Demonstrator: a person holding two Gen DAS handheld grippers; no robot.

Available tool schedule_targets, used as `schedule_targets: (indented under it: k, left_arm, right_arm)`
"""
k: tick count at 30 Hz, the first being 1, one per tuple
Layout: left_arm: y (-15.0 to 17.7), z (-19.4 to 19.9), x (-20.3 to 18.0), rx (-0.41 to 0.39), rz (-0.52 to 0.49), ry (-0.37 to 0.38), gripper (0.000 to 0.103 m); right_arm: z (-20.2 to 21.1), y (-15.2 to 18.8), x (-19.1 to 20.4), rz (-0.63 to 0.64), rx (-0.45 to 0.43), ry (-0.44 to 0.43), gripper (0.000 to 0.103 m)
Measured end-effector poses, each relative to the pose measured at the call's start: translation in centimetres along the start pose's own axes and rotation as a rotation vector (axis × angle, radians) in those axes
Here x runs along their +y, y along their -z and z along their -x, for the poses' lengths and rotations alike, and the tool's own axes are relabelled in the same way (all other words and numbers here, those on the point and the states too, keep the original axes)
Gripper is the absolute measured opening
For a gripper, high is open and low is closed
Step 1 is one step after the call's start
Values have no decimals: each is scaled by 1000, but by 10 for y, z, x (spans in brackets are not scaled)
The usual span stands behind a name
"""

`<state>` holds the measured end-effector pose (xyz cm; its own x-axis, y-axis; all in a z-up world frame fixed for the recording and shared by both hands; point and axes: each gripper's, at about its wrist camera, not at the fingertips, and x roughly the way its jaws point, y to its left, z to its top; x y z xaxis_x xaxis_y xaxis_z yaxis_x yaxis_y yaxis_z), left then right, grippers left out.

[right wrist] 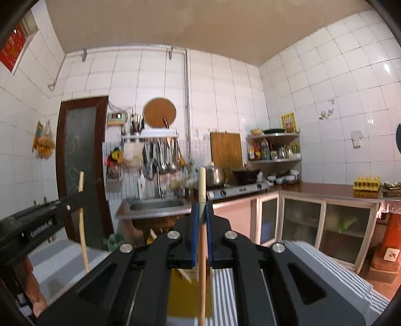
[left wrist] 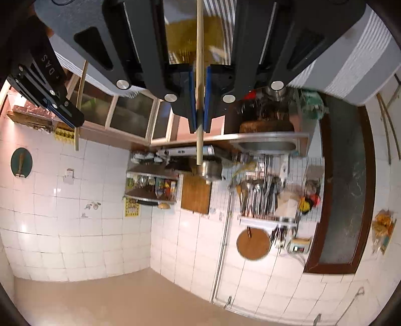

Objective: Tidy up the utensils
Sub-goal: 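Lower both chopsticks into the yellow holder and open both grippers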

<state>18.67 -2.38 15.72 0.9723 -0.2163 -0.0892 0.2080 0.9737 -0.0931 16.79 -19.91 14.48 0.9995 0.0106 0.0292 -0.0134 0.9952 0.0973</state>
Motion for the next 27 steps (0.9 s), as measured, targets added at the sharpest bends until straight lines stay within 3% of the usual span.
schedule_targets:
  k: [7, 11, 18, 27]
  left_arm:
    - [-34, -35, -2, -76, 39, 3, 5]
    - [-39, -63, -6, -72, 41, 0, 5]
    - [-12, -110, -11, -70, 31, -44, 5]
    - [31, -132, -1, -10, 14, -74, 5]
  right_arm:
    - [-51, -27, 2, -58, -78, -11, 6]
    - [-82, -32, 3, -72, -94, -9, 6]
    - [-112, -13, 5, -38, -128, 33, 6]
    - [-123, 21, 6, 13, -70, 58, 5]
